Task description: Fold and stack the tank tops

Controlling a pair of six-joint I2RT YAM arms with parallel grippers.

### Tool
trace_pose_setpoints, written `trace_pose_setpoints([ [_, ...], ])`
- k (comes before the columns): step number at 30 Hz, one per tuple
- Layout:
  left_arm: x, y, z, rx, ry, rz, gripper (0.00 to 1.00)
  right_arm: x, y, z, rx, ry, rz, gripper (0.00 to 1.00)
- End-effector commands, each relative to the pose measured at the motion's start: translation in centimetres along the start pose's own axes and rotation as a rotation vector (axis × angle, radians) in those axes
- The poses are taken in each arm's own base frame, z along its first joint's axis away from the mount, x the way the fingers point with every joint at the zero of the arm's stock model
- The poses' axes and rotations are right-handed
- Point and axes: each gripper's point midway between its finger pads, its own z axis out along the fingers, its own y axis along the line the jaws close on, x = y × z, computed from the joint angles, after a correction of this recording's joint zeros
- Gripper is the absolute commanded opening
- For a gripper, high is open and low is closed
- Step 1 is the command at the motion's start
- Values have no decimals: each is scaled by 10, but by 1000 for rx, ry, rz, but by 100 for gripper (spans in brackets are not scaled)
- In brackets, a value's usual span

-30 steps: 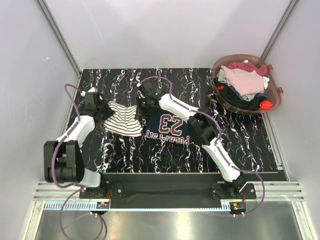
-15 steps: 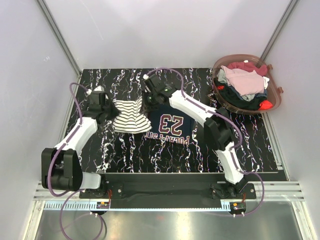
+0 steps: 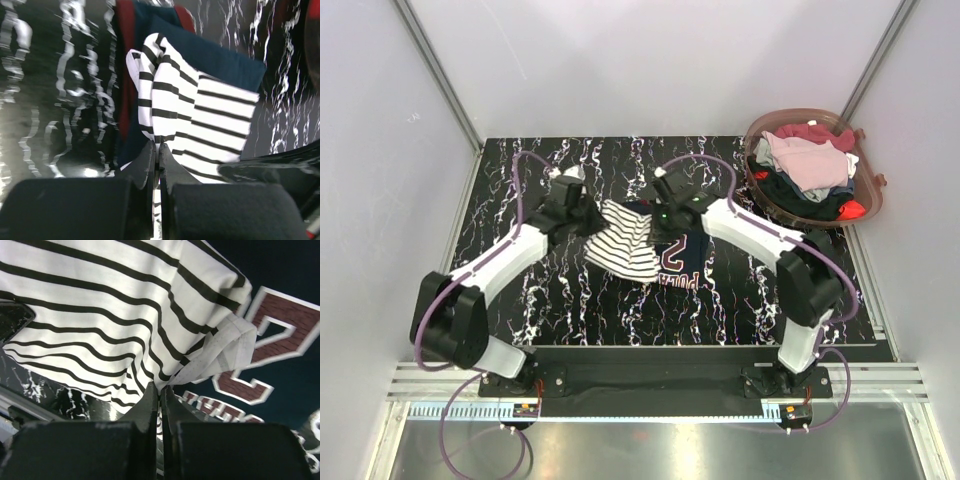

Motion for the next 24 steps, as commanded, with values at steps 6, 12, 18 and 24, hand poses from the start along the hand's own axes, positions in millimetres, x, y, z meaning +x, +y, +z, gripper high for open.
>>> trace_pose_setpoints([
  [6, -6, -57, 21, 99, -12, 21, 0, -24, -46, -36, 50, -127, 69, 0],
  [12, 3, -58, 45, 99, 19, 31, 0, -29, -75, -26, 91, -123, 104, 0],
  [18, 12, -43, 75, 37, 41, 47, 0, -32, -111, -6, 162, -113, 142, 0],
  [24, 17, -31, 94, -8, 59, 75, 6, -22, -136, 9, 232, -98, 159, 19],
])
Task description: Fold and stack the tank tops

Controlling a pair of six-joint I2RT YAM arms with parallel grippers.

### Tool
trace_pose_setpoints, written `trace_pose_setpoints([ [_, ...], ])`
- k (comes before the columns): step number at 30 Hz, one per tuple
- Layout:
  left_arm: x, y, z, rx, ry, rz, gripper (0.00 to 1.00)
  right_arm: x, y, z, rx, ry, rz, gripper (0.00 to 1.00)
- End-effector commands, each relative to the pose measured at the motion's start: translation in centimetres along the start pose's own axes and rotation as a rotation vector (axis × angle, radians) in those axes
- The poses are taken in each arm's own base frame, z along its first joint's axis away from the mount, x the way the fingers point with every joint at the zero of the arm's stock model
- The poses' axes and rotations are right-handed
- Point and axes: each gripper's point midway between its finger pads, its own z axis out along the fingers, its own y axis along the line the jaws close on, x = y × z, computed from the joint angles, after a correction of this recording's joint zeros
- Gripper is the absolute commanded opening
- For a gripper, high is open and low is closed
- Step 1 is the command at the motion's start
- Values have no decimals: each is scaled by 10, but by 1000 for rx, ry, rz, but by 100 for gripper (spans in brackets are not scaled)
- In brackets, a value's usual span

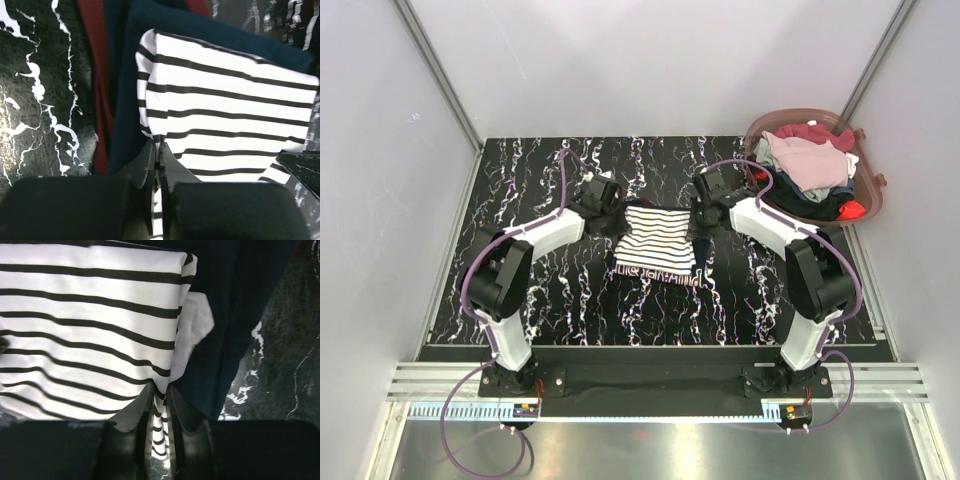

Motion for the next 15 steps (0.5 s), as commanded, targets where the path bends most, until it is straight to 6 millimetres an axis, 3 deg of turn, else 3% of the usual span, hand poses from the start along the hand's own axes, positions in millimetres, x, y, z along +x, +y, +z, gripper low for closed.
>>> trace_pose_setpoints([
  [1, -22, -12, 1, 28, -70, 35, 9, -8, -12, 9, 45, -48, -6, 23],
  [2, -22, -12, 1, 33, -74, 35, 21, -3, -16, 11, 51, -38, -6, 24],
  [3, -22, -13, -2, 39, -81, 37, 27, -4, -15, 8, 44, -46, 0, 34],
  [5, -24, -13, -9, 45, -103, 45, 41, 3, -16, 6, 32, -42, 9, 44],
  [6, -26, -13, -13, 46, -112, 48, 44, -1, -13, -1, 17, -65, 12, 52],
  [11, -32, -13, -32, 44, -139, 70, 64, -3, -17, -20, 17, -102, 11, 64],
  [14, -30, -9, -30, 73, -121, 46, 68, -7, -19, -29, -15, -125, 27, 70],
  [15, -28, -4, -27, 74, -109, 28, 70, -9, -21, -33, -18, -140, 30, 77],
])
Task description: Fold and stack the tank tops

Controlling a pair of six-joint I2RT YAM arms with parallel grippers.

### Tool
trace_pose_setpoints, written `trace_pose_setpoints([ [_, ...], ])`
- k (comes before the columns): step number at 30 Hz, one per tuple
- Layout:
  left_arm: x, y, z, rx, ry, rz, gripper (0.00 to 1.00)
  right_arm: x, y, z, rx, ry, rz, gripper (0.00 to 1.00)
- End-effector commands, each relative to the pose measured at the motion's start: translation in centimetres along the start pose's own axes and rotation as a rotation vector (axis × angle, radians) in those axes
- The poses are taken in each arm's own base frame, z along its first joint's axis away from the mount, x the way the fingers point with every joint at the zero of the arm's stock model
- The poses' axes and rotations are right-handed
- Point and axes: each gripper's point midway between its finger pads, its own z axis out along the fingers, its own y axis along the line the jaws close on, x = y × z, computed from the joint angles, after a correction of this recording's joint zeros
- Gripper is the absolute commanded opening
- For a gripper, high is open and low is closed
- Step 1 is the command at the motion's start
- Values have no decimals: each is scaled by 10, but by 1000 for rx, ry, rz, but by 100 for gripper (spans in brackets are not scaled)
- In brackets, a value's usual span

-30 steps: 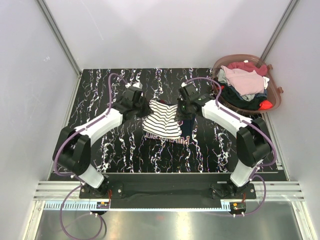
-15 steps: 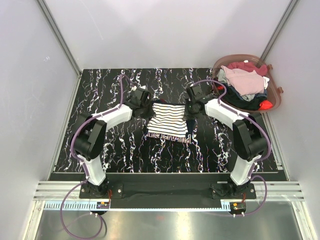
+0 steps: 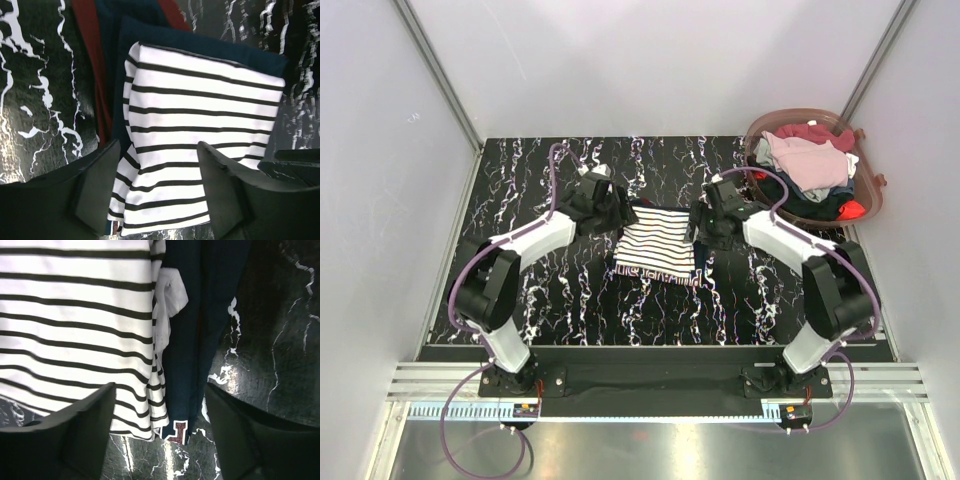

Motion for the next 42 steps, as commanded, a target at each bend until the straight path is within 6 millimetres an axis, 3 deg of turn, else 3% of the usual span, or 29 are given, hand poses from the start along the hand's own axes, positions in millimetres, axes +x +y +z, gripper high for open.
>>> trace_pose_setpoints([
  [1, -10, 1, -4, 57, -27, -23, 70, -23, -2, -22, -39, -112, 17, 81],
  [5, -1, 11, 6, 69, 9, -54, 68, -31, -8, -36, -71, -192, 45, 88],
  [9, 7, 12, 15, 110, 33, -89, 61, -26, -19, -34, -135, -175, 107, 80],
  [14, 14, 9, 24, 145, 69, -95, 61, -27, -22, -30, -169, -171, 134, 77],
  [16, 20, 16, 29, 121, 85, -104, 58, -27, -21, -28, -179, -163, 142, 76],
  [17, 18, 20, 30, 118, 85, -118, 50, -28, -21, -28, -181, -166, 145, 76],
  [22, 34, 33, 42, 142, 141, -190, 45, -28, -20, -28, -204, -170, 155, 75],
  [26, 38, 37, 44, 149, 137, -205, 28, -29, -20, -30, -210, -173, 159, 75],
  [27, 37, 38, 45, 152, 136, -208, 13, -29, -20, -29, -212, -172, 157, 74],
  [29, 31, 49, 45, 156, 136, -241, 0, -30, -19, -30, -218, -174, 157, 74],
  [31, 17, 59, 39, 165, 112, -271, 0, -32, -19, -31, -222, -175, 159, 74],
  [34, -16, 108, 21, 72, 13, -331, 0, -33, -17, -30, -228, -174, 157, 73],
  [35, -27, 139, 12, 8, -34, -377, 0, -33, -16, -29, -231, -175, 157, 73],
  [37, -47, 168, -8, -57, -133, -416, 0, -36, -13, -27, -249, -172, 164, 73],
  [38, -50, 204, -21, -106, -172, -486, 0, -37, -11, -27, -259, -171, 165, 72],
  [40, -61, 234, -42, -134, -243, -560, 0, -38, -6, -24, -279, -158, 166, 72],
  [41, -60, 270, -59, -184, -289, -647, 0, -40, -3, -25, -290, -158, 164, 72],
  [42, -62, 285, -73, -201, -327, -680, 0, -41, -2, -24, -291, -156, 162, 72],
])
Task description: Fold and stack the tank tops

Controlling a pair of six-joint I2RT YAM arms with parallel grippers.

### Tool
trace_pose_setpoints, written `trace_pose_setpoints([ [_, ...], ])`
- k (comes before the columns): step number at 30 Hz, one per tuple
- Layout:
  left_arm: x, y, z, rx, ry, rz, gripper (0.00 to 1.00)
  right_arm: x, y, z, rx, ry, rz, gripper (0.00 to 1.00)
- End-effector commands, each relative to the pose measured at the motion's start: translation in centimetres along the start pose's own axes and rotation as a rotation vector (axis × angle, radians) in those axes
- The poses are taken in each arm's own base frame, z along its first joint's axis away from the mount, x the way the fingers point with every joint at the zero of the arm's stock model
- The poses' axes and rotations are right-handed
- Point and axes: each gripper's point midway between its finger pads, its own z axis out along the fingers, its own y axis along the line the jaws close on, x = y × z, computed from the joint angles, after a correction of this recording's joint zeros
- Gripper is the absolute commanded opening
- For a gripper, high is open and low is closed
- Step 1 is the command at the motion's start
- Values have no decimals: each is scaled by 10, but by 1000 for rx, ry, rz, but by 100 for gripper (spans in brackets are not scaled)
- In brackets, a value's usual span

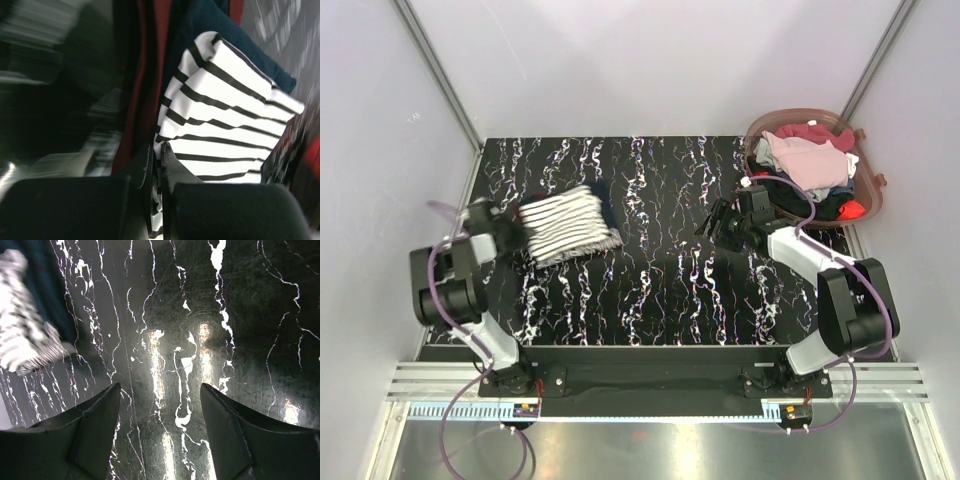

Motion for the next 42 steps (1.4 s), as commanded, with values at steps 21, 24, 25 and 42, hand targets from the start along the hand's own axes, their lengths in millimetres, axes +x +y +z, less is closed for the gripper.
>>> trace_pose_setpoints([
  [21, -66, -8, -180, -189, -613, -135, 99, -23, 21, -2, -75, -53, -38, 85],
  [24, -32, -79, -171, 30, -498, 121, 99, -37, 25, -25, -91, -177, -100, 98],
  [25, -24, -97, -170, 89, -492, 216, 99, -39, 26, -32, -103, -214, -117, 100],
  [42, 117, -90, -137, 393, -370, 625, 99, -9, -15, -99, -124, -544, -180, 100],
])
